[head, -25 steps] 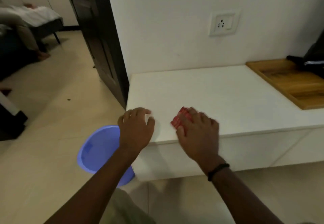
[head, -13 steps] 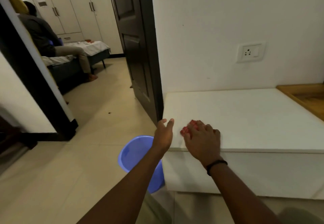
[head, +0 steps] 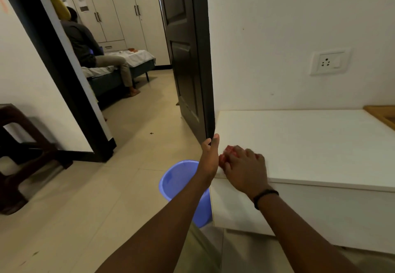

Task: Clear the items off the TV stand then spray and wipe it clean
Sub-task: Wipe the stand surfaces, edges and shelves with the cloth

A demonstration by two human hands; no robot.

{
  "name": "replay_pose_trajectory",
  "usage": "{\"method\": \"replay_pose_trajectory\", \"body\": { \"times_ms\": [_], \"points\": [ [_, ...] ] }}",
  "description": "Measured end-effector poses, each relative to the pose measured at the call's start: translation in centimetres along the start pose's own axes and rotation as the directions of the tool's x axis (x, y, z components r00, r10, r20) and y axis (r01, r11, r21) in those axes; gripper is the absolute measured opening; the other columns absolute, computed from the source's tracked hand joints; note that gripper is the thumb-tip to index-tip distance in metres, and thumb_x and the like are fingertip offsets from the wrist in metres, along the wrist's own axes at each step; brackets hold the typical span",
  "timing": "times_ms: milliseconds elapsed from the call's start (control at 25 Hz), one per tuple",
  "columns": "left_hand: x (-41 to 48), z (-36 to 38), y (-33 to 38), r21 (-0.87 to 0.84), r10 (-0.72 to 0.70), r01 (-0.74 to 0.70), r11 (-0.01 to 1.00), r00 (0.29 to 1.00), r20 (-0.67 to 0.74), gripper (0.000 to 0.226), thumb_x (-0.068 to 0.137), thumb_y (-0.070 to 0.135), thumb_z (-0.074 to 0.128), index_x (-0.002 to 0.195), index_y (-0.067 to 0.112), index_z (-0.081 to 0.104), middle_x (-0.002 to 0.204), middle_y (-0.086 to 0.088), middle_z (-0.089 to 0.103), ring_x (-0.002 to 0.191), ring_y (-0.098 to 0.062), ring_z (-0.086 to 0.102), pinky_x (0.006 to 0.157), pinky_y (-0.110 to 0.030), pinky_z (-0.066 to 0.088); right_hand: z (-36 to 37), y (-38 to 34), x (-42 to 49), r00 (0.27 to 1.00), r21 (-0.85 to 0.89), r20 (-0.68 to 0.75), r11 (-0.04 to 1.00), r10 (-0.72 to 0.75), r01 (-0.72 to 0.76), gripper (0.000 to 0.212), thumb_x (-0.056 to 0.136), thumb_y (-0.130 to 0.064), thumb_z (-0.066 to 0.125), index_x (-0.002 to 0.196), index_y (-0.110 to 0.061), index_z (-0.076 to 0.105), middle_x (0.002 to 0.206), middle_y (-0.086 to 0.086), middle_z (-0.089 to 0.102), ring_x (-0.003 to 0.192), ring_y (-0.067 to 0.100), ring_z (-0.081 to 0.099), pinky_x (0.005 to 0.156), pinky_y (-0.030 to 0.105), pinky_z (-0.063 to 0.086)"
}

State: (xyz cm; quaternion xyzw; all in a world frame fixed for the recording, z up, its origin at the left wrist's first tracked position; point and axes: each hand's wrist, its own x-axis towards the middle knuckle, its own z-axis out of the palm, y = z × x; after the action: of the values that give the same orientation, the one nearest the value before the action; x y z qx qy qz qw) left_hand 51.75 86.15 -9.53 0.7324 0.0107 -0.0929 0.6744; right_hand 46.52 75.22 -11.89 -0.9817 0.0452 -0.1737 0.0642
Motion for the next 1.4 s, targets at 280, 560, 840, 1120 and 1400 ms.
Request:
{"method": "replay_pose_trajectory", "body": {
  "times_ms": [280, 560, 840, 1120, 1400],
  "points": [
    [-0.2, 0.2, 0.0, 0.024, -0.011, 0.011, 1.0, 1.0, 0.018, 0.079, 0.098, 0.072, 0.034, 0.159, 0.024, 0.021, 0.159, -0.004, 0.038, 0.143, -0.026, 0.041, 0.12, -0.049, 0.034, -0.3, 6.6, -3.3, 0.951, -0.002, -0.255, 0.984, 0.173, -0.179, 0.043, 0.094, -0.044, 0.041, 0.117, -0.03, 0.074, 0.127, 0.0, 0.071, 0.107, 0.027, 0.065, 0.089, 0.042, 0.04],
    [-0.4, -0.4, 0.6, -0.031, -0.047, 0.048, 0.998, 0.998, 0.044, 0.076, 0.099, 0.072, 0.032, 0.158, 0.027, 0.022, 0.157, -0.004, 0.04, 0.142, -0.027, 0.044, 0.12, -0.051, 0.035, 4.5, 0.7, -3.0, 0.904, -0.071, -0.395, 0.986, -0.166, 0.15, 0.033, 0.102, -0.039, 0.051, 0.125, -0.019, 0.064, 0.131, 0.008, 0.064, 0.121, 0.035, 0.057, 0.098, 0.05, 0.041],
    [-0.7, 0.0, 0.7, 0.095, -0.039, 0.032, 0.995, 0.997, 0.069, 0.081, 0.098, 0.072, 0.033, 0.161, 0.023, 0.017, 0.161, -0.005, 0.035, 0.146, -0.028, 0.039, 0.121, -0.051, 0.033, 6.3, 7.8, -5.3, 0.812, -0.266, -0.439, 0.918, -0.386, 0.293, 0.057, 0.094, -0.012, 0.049, 0.151, -0.02, 0.048, 0.156, 0.014, 0.046, 0.141, 0.043, 0.042, 0.111, 0.06, 0.031],
    [-2.0, -0.1, 1.8, 0.114, -0.068, 0.063, 0.991, 0.997, 0.035, 0.071, 0.101, 0.07, 0.028, 0.156, 0.025, 0.027, 0.154, -0.002, 0.044, 0.138, -0.026, 0.047, 0.119, -0.049, 0.038, 5.7, -1.2, -4.0, 0.845, -0.127, -0.439, 0.952, -0.305, 0.278, 0.046, 0.09, -0.01, 0.059, 0.134, -0.02, 0.066, 0.137, 0.008, 0.064, 0.127, 0.04, 0.058, 0.099, 0.051, 0.042],
    [-2.5, -0.1, 1.3, 0.192, -0.043, 0.031, 0.981, 0.997, 0.058, 0.079, 0.099, 0.071, 0.031, 0.161, 0.024, 0.018, 0.163, -0.004, 0.033, 0.148, -0.026, 0.036, 0.123, -0.047, 0.029, 5.7, 5.4, -5.0, 0.843, -0.117, -0.461, 0.961, -0.277, 0.252, 0.051, 0.084, -0.014, 0.068, 0.134, -0.018, 0.063, 0.134, 0.013, 0.062, 0.121, 0.042, 0.054, 0.098, 0.056, 0.038]
  ]
}}
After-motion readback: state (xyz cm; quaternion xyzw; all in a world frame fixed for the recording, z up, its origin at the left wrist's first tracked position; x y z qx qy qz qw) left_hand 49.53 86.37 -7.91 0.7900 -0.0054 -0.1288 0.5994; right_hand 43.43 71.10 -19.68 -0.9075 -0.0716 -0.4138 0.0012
